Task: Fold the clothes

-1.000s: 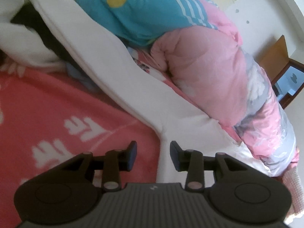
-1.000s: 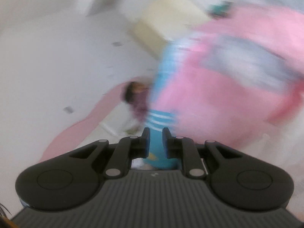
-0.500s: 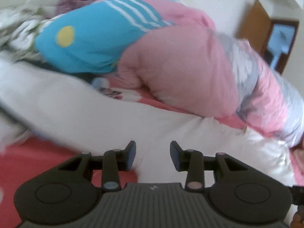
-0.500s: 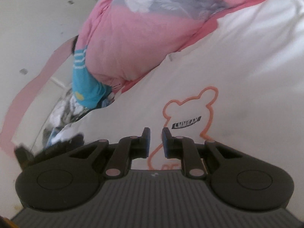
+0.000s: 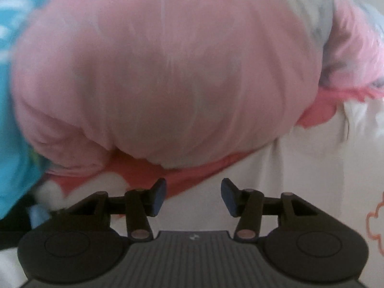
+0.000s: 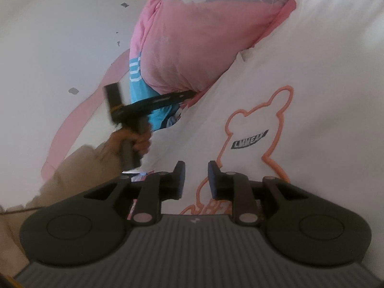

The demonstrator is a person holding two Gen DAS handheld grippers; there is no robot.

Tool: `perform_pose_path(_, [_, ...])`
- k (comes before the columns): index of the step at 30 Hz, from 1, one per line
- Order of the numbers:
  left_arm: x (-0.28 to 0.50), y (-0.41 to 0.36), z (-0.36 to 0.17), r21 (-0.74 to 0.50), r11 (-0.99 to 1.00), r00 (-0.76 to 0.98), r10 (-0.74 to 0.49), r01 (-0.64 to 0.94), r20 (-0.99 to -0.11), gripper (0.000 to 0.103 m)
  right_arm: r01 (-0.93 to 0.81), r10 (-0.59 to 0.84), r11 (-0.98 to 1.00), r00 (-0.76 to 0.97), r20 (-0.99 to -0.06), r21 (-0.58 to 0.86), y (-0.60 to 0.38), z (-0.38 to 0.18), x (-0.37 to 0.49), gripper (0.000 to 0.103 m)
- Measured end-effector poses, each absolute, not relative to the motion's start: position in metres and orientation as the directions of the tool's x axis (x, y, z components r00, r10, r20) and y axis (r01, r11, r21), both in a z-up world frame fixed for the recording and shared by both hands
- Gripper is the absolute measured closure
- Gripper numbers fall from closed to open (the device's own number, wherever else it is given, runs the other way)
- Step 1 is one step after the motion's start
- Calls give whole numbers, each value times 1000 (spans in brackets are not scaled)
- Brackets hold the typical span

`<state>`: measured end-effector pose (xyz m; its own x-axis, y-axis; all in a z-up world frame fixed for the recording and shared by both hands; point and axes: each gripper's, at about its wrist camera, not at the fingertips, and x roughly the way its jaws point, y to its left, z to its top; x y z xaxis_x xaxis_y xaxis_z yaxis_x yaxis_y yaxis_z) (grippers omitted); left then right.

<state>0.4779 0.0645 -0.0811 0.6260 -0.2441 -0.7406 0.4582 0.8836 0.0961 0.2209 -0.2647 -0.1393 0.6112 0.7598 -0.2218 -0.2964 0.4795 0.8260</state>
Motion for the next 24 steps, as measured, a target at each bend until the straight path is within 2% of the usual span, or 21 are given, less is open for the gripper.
perform_pose_path(8, [482,73,-91,113,804,554,-293,584,-779,53,-292,770,465,600,-218,836,-266,-144,223,81])
perform_pose_path(12, [490,69,-90,116,803,551,-288,584,-783,56,-291,770,464,599,-219,837,-267,-144,222,81])
perform_pose_path(14, [494,68,-91,92,810,538,-295,579,-790,65,-291,771,464,598,-219,837,-268,-144,222,80])
perform_pose_path(15, [493,66,-92,93,810,542,-296,578,-787,77,-290,771,463,598,-219,837,-268,-144,222,80])
perform_pose_path(16, [492,64,-92,99,810,550,-297,578,-781,94,-290,771,462,598,-219,838,-268,-144,222,80])
perform_pose_path(21, [474,55,-93,198,809,637,-257,554,-727,99,-284,772,461,596,-222,841,-269,-144,223,80])
perform_pose_path(24, [469,58,-89,214,826,674,-245,522,-697,99,-283,770,464,596,-225,839,-269,-143,223,80])
